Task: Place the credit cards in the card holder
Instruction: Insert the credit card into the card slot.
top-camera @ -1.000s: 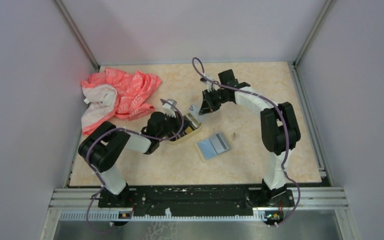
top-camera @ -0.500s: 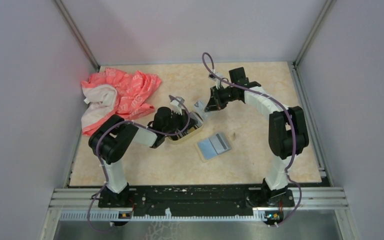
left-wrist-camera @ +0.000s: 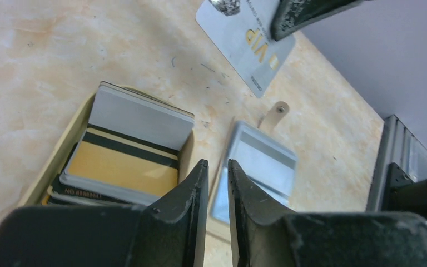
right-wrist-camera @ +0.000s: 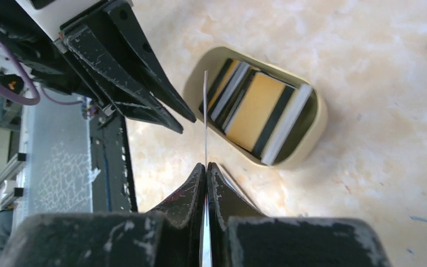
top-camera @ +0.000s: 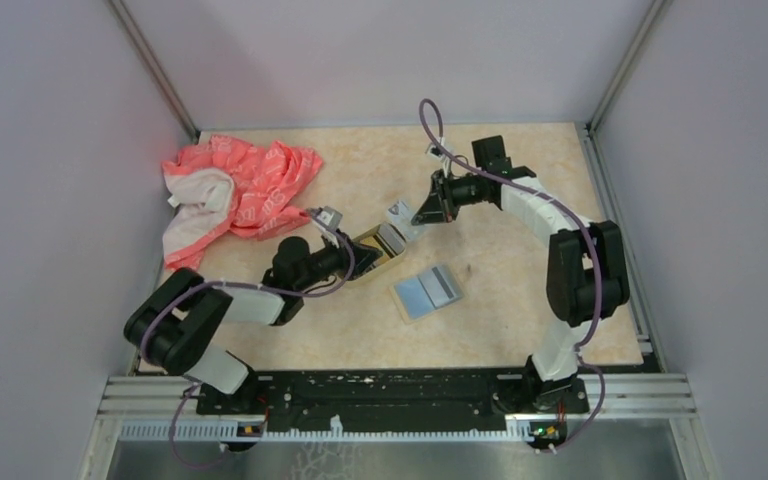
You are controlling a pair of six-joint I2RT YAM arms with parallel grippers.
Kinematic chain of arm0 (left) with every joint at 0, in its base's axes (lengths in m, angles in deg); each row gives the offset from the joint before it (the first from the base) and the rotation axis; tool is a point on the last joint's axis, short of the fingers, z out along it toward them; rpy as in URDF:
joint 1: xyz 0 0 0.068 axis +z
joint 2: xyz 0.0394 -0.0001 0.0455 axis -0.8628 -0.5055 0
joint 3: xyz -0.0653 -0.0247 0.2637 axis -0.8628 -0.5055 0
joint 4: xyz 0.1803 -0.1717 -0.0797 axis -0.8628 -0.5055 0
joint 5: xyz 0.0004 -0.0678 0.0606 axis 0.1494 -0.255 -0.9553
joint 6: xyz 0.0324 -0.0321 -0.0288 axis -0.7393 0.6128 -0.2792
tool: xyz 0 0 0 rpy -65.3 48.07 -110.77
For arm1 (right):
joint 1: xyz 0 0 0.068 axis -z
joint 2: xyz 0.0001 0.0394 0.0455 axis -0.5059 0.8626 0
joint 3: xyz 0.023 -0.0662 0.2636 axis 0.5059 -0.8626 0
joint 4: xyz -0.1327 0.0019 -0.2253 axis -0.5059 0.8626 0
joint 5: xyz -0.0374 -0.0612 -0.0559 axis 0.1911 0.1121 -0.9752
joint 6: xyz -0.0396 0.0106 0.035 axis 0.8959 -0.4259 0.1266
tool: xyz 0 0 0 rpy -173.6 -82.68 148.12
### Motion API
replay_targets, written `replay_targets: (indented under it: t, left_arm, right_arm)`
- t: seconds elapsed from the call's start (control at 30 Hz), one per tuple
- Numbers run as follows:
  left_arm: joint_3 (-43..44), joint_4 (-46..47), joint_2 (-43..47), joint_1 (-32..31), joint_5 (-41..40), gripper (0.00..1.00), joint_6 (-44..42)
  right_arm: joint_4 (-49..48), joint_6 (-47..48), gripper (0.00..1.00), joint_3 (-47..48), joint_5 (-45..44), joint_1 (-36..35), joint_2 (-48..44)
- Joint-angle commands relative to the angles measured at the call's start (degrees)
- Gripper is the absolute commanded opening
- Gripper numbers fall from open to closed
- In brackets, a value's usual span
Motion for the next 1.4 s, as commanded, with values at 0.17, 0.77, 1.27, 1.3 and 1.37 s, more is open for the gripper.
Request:
replay_targets:
  t: [0.17, 0.77, 1.27, 1.3, 1.37]
  left_arm:
    - [-19.4, 20.5, 18.4, 0.4, 0.4, 0.56, 2.7]
    - [-21.9, 8.9, 33.4, 3.8, 12.0, 0.8, 11.9]
    - [-20.1, 9.7, 30.8, 6.4, 16.6, 0.44, 13.4]
    - [-20.2, 9.8, 30.7, 6.5, 16.6, 0.42, 13.3]
    - [-20.4, 10.0, 30.6, 6.4, 16.9, 0.34, 13.2]
  right_arm:
    - [-26.1, -16.5, 0.0, -10.0, 17.7, -0.9, -5.4]
    - [3.4, 14.6, 0.0, -1.8, 19.4, -13.5, -2.0]
    - [21.6, 30.5, 0.0, 5.2, 13.2, -18.7, 2.1]
    - [21.5, 30.4, 0.0, 5.2, 12.9, -18.8, 2.1]
    - [21.2, 30.0, 0.0, 5.2, 12.5, -19.0, 2.2]
